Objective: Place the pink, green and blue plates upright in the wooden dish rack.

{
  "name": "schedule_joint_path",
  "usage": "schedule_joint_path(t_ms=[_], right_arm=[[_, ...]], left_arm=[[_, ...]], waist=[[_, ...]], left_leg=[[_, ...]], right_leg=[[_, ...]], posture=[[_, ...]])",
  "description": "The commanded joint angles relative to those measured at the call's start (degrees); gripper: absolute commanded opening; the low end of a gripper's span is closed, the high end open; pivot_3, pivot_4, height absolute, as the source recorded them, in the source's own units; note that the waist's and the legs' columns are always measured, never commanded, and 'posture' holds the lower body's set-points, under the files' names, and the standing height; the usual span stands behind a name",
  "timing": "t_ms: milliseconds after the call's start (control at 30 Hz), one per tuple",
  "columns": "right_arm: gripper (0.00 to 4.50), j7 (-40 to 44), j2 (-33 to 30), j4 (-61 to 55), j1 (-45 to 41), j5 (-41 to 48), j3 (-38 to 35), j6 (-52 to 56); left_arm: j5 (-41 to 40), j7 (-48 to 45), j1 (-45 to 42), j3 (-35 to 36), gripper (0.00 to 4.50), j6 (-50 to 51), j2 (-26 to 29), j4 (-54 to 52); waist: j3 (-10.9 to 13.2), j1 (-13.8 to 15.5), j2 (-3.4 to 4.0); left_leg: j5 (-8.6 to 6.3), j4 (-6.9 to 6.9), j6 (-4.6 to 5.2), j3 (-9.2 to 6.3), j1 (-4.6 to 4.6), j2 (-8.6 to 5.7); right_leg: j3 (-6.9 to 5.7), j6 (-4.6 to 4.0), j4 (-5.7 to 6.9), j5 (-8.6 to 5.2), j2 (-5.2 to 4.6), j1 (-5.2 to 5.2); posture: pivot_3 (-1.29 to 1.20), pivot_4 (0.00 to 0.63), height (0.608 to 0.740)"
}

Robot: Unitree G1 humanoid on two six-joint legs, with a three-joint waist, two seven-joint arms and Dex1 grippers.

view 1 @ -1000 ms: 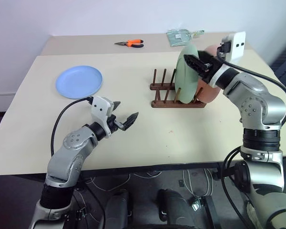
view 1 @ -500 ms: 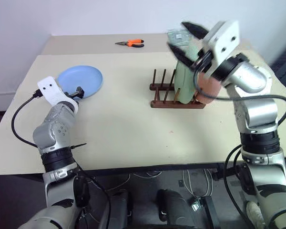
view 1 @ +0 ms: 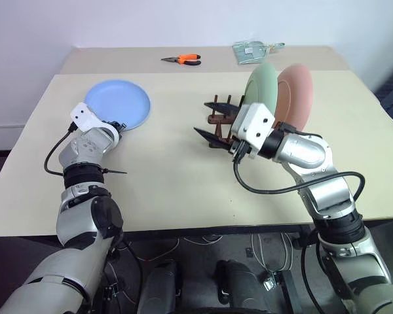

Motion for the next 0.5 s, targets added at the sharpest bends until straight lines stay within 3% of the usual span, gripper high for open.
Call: schedule_joint_path(t_ms=[33,133,200,367,500], right_arm=[[2.57,0.1,-0.4,-2.4,-0.4,-0.9,-0.7,0.4],[3.39,0.6,-1.5,-0.5,-0.9,-3.3,0.2,0.8],[4.35,0.4,-2.4,1.1,-1.7,-6.6,1.5,-0.7],[4.43,-2.1,-3.2,8.8,-6.4,-17.4,5.4,-9.0],[4.43,-4.5,-3.2,16.0,-10.8,-24.3,7.8,-16.5]], left_arm=[[0.8,-2.1,-0.1,-2.5,0.06,-1.4,1.1,-1.4],[1.7,-8.7,3.2,-9.4,0.0,-2.1,-0.5,-13.5],[-0.4,-11.0,6.0,-12.1,0.0,-0.1,-2.3,-24.7],[-9.0,-8.6,10.8,-14.5,0.0,12.1,-6.5,-50.0],[-16.4,-3.2,11.7,-13.7,0.0,22.7,-8.9,-61.8]], waist=[[0.0,0.0,0.0],[0.0,0.0,0.0],[0.0,0.1,0.0],[0.0,0.1,-0.03],[0.0,-0.1,-0.03]], left_leg=[[0.0,0.0,-0.01,0.0,0.01,0.0],[-0.01,-0.02,-0.01,0.03,0.15,-0.01],[-0.01,-0.05,-0.02,0.03,0.13,0.0],[-0.01,-0.01,-0.03,-0.01,-0.01,-0.01],[0.0,-0.04,-0.05,-0.02,0.05,0.0]], right_leg=[[0.0,0.0,-0.01,0.0,-0.01,0.01],[0.01,0.0,-0.01,0.0,-0.01,0.12],[0.02,0.0,-0.01,0.0,-0.02,0.11],[0.14,-0.02,-0.04,0.01,-0.17,0.02],[0.18,-0.02,-0.02,0.01,-0.14,0.01]], posture=[[0.0,0.15,0.74],[0.0,0.15,0.74],[0.0,0.15,0.74],[0.0,0.15,0.74],[0.0,0.15,0.74]])
